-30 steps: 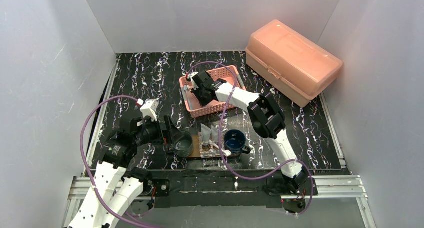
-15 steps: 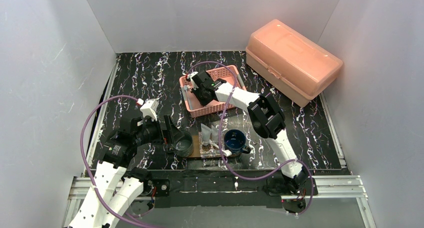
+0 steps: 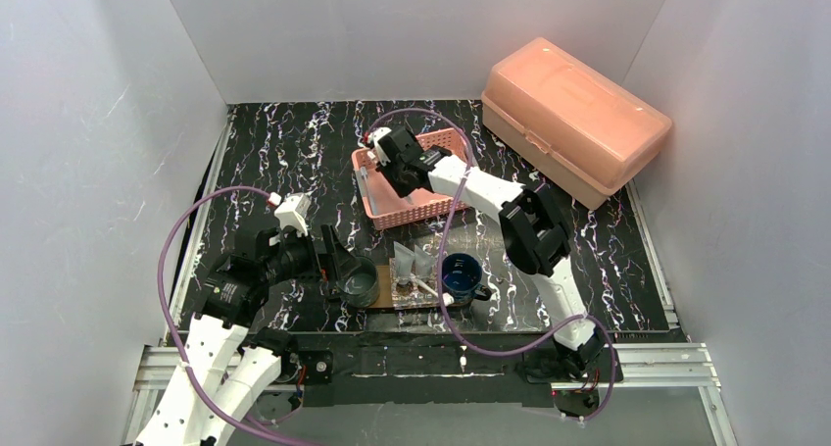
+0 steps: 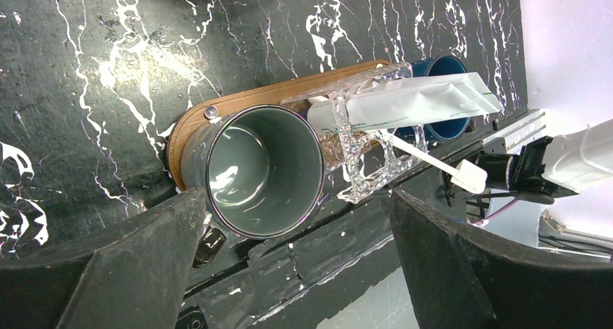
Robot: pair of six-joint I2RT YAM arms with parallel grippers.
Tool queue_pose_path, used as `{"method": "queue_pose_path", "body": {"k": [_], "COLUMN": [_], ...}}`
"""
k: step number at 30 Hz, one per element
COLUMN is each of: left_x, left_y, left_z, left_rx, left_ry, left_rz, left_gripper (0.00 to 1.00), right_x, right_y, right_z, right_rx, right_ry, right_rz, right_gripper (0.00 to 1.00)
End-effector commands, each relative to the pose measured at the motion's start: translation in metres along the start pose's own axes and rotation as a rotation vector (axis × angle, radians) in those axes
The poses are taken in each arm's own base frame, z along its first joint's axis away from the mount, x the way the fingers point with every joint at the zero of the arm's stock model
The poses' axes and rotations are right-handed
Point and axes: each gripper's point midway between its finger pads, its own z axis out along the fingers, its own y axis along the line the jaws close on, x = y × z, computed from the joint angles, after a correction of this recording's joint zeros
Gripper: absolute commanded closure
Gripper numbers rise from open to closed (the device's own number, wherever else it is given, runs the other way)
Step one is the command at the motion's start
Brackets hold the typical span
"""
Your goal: Prepare toiletry sets of a toothbrush and toothpaste on the tray
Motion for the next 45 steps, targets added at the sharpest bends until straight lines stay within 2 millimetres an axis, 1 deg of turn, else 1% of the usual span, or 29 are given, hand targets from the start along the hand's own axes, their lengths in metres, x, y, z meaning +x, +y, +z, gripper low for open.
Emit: {"method": "queue_pose_path", "body": {"k": [1, 7, 13, 19, 24, 25, 26, 29, 36, 41, 45], "left_x": [0.002, 0.002, 0.002, 0.002, 0.002, 0.002, 0.002, 0.002, 0.002, -0.003, -0.007], "left_y": [0.001, 0.001, 0.0, -0.001, -0.004, -0.006, -0.007, -0.016, -0.039, -0.06, -0.08], "left_z": [0.002, 0.002, 0.002, 0.001, -0.002, -0.003, -0.003, -0.007, -0.02, -0.037, -0.057], "left_rx": [0.006, 0.008, 0.01, 0.019, 0.033, 0.041, 0.052, 0.101, 0.22, 0.304, 0.381], "left_ry": [0.009, 0.012, 0.011, 0.007, -0.002, -0.005, -0.005, -0.012, -0.022, -0.034, -0.052], "left_rz": [0.011, 0.01, 0.011, 0.015, 0.023, 0.027, 0.032, 0.051, 0.1, 0.133, 0.174], "left_gripper": [0.02, 0.02, 0.02, 0.02, 0.02, 0.02, 0.02, 0.02, 0.02, 0.02, 0.02], "right_x": [-0.043, -0.058, -0.07, -0.08, -0.084, -0.082, -0.082, -0.074, -0.046, -0.022, -0.005], "right_y": [-0.013, -0.02, -0.023, -0.018, -0.006, -0.002, 0.0, 0.009, 0.031, 0.054, 0.073], "right_z": [-0.046, -0.073, -0.105, -0.144, -0.185, -0.189, -0.2, -0.222, -0.27, -0.296, -0.318], "right_rx": [0.034, 0.057, 0.059, 0.058, 0.029, 0.014, -0.001, -0.054, -0.214, -0.37, -0.506], "right_ry": [-0.114, -0.165, -0.224, -0.281, -0.323, -0.32, -0.329, -0.331, -0.344, -0.335, -0.338], "right_rz": [-0.014, -0.028, -0.038, -0.067, -0.088, -0.091, -0.089, -0.088, -0.081, -0.085, -0.089], "right_gripper": [0.99, 0.99, 0.99, 0.99, 0.99, 0.99, 0.99, 0.99, 0.99, 0.99, 0.99]}}
